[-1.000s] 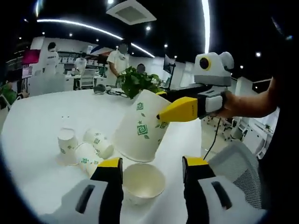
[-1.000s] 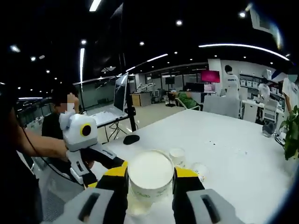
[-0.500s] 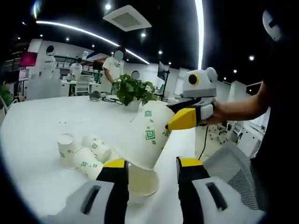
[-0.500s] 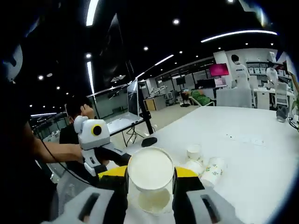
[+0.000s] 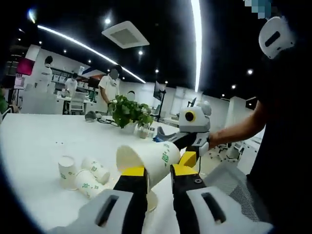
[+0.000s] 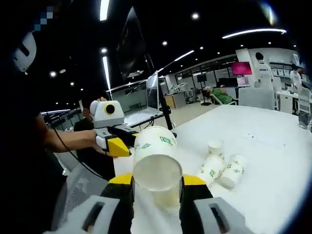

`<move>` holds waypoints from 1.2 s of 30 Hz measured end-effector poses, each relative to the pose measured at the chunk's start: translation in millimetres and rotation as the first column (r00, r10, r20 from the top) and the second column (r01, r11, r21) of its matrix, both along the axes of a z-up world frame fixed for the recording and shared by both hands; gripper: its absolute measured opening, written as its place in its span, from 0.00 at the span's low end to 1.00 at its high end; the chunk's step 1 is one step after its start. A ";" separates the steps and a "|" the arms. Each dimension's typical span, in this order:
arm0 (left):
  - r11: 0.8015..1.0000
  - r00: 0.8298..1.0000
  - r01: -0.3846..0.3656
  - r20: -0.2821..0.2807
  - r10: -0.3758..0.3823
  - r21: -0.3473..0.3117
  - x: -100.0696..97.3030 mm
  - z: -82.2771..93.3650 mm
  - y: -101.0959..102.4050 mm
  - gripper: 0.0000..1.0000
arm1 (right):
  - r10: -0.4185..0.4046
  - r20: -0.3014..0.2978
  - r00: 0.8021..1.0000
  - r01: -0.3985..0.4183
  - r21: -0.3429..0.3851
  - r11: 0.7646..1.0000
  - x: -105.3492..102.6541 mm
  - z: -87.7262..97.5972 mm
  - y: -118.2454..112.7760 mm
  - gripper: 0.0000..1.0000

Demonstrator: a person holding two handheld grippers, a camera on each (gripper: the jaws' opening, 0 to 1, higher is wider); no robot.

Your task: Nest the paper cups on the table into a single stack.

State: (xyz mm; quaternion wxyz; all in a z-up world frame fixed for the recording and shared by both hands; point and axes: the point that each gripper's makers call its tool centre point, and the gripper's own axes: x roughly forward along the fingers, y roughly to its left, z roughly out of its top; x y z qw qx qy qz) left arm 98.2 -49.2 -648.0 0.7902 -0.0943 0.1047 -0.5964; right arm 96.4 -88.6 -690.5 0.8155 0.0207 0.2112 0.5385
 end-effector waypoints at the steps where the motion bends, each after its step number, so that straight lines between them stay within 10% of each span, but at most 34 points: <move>1: 1.000 1.000 0.009 0.000 -0.009 0.000 -1.3 0.8 0.3 0.11 | 0.004 -0.001 1.000 -0.004 -0.002 1.000 -1.1 -1.2 0.4 0.33; 4: 0.998 0.998 0.063 0.008 -0.063 0.001 -10.3 5.7 -0.1 0.04 | 0.012 -0.004 1.000 -0.012 -0.008 1.000 -4.0 -4.9 0.6 0.29; 7: 0.995 0.995 0.100 0.020 -0.100 0.011 -18.7 10.2 -4.6 0.00 | 0.017 -0.005 1.000 -0.017 -0.019 1.000 -5.3 -7.9 -2.8 0.00; 16: 0.990 0.993 0.094 0.057 -0.100 0.106 -15.2 3.6 -10.0 0.00 | -0.031 -0.002 1.000 0.030 -0.050 0.998 -8.1 -15.7 -8.5 0.12; 21: 0.981 0.991 0.087 0.082 -0.102 0.171 -13.0 1.4 -8.7 0.00 | -0.088 0.028 0.996 0.091 -0.118 0.989 -5.5 -23.2 -21.9 0.35; 36: 0.864 0.970 0.103 0.144 -0.198 0.493 -17.2 -29.3 -7.3 0.00 | -0.197 0.064 0.978 0.206 -0.198 0.958 -15.0 -38.2 -48.5 0.65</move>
